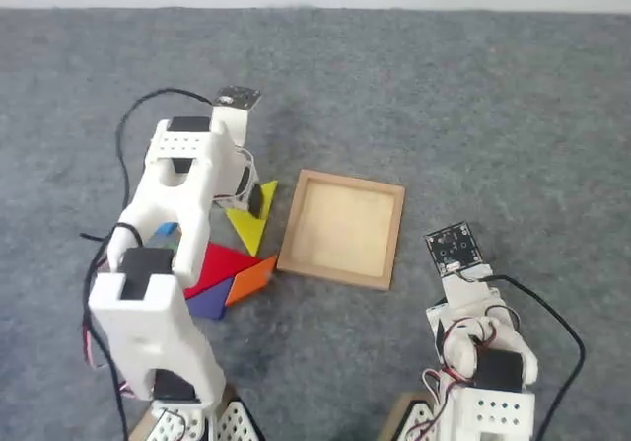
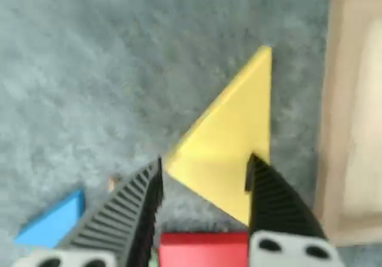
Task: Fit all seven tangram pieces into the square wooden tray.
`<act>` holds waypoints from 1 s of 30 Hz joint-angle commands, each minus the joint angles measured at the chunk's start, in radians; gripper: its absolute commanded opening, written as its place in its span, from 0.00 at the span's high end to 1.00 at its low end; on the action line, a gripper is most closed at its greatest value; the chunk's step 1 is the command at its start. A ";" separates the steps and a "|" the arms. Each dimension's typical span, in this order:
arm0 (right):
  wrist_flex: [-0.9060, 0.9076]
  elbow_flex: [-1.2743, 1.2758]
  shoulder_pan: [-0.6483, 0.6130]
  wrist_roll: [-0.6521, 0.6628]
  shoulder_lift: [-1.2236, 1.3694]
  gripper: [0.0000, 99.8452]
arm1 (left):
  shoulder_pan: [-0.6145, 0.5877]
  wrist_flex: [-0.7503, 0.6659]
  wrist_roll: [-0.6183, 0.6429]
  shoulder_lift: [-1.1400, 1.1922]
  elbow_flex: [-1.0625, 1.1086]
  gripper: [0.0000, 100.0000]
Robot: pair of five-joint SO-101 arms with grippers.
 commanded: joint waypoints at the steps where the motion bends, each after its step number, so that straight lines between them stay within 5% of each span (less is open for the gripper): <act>1: 0.001 0.017 -0.004 0.008 -0.016 0.99 | 0.003 -0.029 -0.005 -0.106 0.070 0.82; 10: 0.001 0.017 -0.004 0.008 -0.016 0.99 | -0.025 -0.063 0.023 -0.175 0.110 0.73; 30: 0.001 0.017 -0.004 0.008 -0.016 0.99 | 0.003 -0.026 -0.031 0.061 -0.047 0.70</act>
